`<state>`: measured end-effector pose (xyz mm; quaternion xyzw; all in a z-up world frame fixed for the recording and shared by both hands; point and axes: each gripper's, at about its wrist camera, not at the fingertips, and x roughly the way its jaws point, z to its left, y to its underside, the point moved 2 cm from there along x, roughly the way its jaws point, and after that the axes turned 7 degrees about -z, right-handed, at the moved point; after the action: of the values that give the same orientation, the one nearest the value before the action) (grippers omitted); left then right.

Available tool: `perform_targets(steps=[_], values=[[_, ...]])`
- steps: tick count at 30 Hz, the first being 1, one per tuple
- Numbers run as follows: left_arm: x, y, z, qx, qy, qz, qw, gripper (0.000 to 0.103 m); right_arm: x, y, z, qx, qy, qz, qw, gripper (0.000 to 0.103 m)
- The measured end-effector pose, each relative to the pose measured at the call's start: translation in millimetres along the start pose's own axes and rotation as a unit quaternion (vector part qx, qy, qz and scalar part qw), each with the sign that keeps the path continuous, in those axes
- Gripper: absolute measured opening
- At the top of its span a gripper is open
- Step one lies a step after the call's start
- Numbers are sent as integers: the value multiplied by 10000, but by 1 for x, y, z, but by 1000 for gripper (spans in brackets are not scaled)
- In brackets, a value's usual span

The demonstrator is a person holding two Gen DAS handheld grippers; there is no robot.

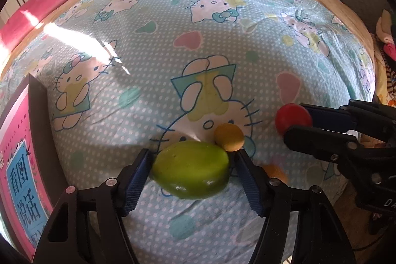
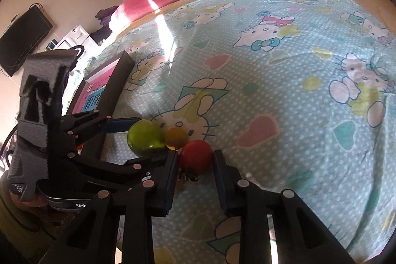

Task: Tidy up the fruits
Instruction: 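Close the left tool on the green apple while the right tool grasps the red tomato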

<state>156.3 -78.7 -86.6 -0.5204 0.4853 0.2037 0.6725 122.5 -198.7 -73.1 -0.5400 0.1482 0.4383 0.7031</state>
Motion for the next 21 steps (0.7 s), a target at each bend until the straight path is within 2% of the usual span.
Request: perform_targets(steps=[4, 8, 10, 21], values=[[2, -4, -5, 62, -151, -31, 9999, 66, -12, 0, 2, 65, 52, -248, 9997, 29], [2, -3, -11, 93, -316, -141, 9994, 63, -14, 3, 5, 42, 209, -232, 9995, 29], [0, -3, -11, 65, -269, -180, 9995, 58, -12, 5, 4, 126, 253, -184, 9994, 29], [-10, 5, -4, -198, -68, -250, 9995, 58, -19, 9, 6, 175, 295, -288, 9990, 29]])
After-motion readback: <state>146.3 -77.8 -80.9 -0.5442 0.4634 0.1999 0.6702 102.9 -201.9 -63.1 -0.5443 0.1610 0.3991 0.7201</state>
